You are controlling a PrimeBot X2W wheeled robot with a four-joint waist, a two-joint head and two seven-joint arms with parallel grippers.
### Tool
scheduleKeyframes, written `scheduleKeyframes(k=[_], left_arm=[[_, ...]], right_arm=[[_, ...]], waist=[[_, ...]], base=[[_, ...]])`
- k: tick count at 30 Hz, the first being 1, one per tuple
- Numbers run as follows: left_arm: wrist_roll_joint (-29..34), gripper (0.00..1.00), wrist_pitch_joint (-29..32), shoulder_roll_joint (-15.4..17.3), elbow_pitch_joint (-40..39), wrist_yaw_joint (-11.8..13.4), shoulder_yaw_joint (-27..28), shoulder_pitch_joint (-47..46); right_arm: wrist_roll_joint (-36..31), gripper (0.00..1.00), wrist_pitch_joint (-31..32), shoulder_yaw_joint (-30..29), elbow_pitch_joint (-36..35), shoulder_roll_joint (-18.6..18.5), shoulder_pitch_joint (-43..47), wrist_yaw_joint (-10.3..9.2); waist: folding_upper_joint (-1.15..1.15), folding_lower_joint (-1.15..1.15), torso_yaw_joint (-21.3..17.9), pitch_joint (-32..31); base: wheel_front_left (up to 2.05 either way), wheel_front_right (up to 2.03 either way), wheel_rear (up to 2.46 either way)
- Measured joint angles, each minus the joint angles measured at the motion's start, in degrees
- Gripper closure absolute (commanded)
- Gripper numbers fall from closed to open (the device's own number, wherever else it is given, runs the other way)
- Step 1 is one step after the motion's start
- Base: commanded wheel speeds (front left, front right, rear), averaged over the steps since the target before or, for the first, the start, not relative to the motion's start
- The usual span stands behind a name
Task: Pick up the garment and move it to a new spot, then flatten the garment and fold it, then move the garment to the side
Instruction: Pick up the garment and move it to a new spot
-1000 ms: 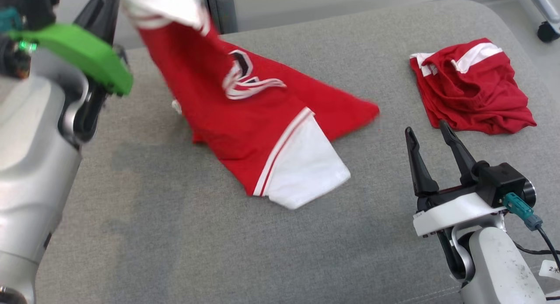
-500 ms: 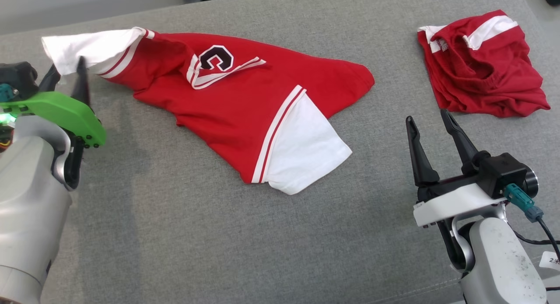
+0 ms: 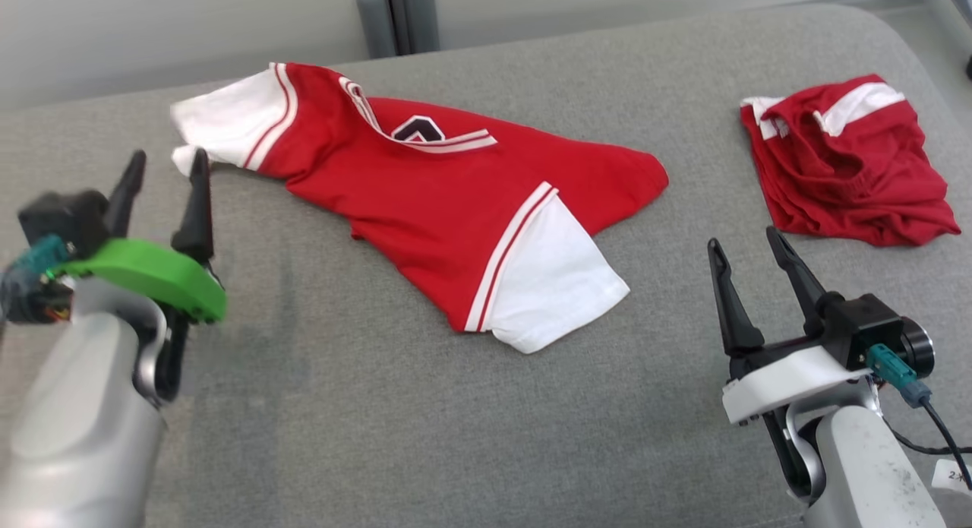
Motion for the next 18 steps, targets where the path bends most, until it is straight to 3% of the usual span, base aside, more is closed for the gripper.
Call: scheduleKeyframes(k=[7,18], left_arm=[[6.7,0.0,0.0,-4.9,-10.2,0.0,6.4,13.9],[15.0,0.0,0.0,-12.7,-19.9,1.3,14.7,30.4]], right_arm=[[-0.3,0.0,0.0,-0.5,1.1,0.0,2.9,0.0],[0.9,0.0,0.0,-0.1,2.5,0.0,7.3,0.0]], waist=[[0.0,0.0,2.2,-4.4],[0.0,0.0,4.7,-9.9]], base=[[0.0,0.0,0.0],[0.0,0.0,0.0]])
